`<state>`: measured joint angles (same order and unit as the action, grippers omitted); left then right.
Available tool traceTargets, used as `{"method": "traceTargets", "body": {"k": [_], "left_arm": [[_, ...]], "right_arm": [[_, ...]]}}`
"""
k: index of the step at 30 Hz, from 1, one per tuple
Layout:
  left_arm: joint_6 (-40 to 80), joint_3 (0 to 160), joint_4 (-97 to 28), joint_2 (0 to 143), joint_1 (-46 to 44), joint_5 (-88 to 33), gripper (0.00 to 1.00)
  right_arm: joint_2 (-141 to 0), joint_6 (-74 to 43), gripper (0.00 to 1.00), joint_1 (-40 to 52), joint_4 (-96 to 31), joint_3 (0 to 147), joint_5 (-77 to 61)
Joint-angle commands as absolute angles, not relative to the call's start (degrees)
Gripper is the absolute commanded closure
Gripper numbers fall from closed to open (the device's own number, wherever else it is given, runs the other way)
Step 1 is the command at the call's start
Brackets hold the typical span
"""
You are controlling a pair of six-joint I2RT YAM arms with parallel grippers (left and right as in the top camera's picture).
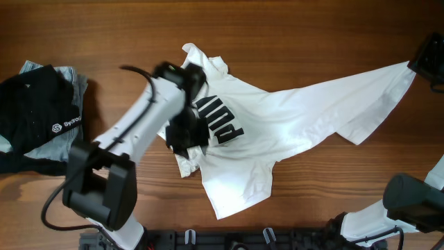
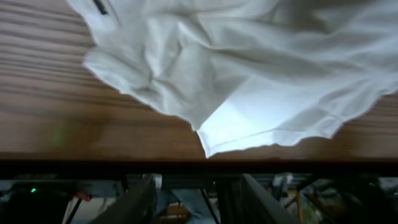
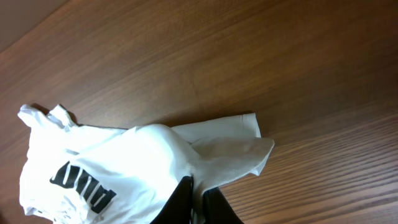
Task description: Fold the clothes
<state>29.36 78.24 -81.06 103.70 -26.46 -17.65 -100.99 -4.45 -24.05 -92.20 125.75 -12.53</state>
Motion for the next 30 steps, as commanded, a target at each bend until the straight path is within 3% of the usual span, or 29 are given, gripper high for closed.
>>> {"method": "traceTargets", "body": {"k": [1,5,8,10,15,17,19,21,22,23,30], "left_arm": [[34.1,71.2,-75.5,101.8,-31.7,-16.9,0.54],[38.7,65.7,-66.7,101.8,-36.0,-13.1,0.53],[42.5,63.2,-64.1,101.8,-36.6,-5.9,0.39],[42.5,61.4,-60.1,101.8,-36.6,-6.7,0.36],[42.0,58.3,-51.1,101.8,-37.2,-13.5,0.38],[42.1,58.3,-49.6,101.8,-37.8,-13.4,0.44],[42.1,58.3,-48.8,101.9,-37.9,-12.2,0.68],[42.5,58.3,-48.2,101.9,-37.9,-10.3,0.81],[42.5,58.3,-48.1,101.9,-37.8,-9.9,0.92],[42.5,58.3,-48.1,101.9,-37.6,-9.7,0.96],[37.4,64.0,-55.4,94.5,-30.5,0.4,0.96]], "right_arm": [[-101.8,-4.5,0.91,-23.9,-92.1,126.1,-11.6],[-101.8,-4.5,0.91,-23.9,-92.1,126.1,-11.6],[-101.8,-4.5,0.90,-23.9,-92.1,126.1,-11.6],[-101.8,-4.5,0.90,-23.9,-92.1,126.1,-11.6],[-101.8,-4.5,0.90,-23.9,-92.1,126.1,-11.6],[-101.8,-4.5,0.91,-23.9,-92.1,126.1,-11.6],[-101.8,-4.5,0.91,-23.9,-92.1,126.1,-11.6],[-101.8,-4.5,0.91,-23.9,-92.1,126.1,-11.6],[-101.8,-4.5,0.91,-23.9,-92.1,126.1,-11.6],[-101.8,-4.5,0.91,-23.9,-92.1,126.1,-11.6],[-101.8,-4.5,0.96,-23.9,-92.1,126.1,-12.1]]}}
